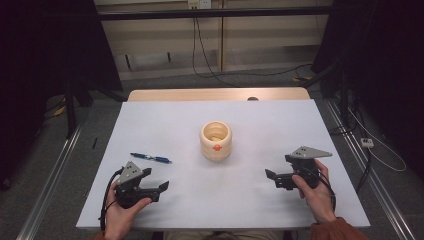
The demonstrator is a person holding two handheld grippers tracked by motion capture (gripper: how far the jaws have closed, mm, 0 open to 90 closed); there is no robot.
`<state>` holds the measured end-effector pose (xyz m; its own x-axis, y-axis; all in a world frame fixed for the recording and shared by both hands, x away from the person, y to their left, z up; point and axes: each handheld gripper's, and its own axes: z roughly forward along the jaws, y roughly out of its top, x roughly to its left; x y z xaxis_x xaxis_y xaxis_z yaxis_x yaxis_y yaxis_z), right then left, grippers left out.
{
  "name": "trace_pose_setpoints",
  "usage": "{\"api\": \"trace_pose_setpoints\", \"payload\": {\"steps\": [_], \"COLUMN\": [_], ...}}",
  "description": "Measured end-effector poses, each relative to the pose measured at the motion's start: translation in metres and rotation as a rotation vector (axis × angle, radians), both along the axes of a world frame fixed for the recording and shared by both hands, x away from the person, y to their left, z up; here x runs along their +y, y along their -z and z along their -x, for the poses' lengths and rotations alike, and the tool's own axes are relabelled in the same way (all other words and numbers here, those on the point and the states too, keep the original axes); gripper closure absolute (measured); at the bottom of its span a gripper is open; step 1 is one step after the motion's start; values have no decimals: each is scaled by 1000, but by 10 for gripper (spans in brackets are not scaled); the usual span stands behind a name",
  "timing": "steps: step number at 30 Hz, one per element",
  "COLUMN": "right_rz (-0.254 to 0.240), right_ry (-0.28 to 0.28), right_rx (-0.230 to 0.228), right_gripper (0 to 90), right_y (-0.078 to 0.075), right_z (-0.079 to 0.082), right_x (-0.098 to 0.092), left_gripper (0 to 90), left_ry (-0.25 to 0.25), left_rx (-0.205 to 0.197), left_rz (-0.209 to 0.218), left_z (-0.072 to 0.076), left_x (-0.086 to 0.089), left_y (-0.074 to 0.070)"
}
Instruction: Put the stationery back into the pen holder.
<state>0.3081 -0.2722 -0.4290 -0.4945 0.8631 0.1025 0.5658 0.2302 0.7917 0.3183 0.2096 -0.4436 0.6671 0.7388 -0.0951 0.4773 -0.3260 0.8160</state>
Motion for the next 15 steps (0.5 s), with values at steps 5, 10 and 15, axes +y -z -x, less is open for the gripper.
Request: {"api": "trace_pose_setpoints", "payload": {"steps": [5,10,15], "right_rz": [-13,-33,-31], "right_ry": [0,27,31], "right_rx": [2,-3,-7], "right_gripper": [73,70,70], "right_y": [4,11,13], "right_z": [9,17,14], "right_x": [-6,-12,-9], "left_gripper": [338,501,709], "left_ry": [-16,-33,-39], "left_rx": [3,33,40], "left_rz": [-19,-12,-20], "left_z": [1,-4,-14], "left_x": [-1,-2,-4], "left_y": [-3,-6,-8]}}
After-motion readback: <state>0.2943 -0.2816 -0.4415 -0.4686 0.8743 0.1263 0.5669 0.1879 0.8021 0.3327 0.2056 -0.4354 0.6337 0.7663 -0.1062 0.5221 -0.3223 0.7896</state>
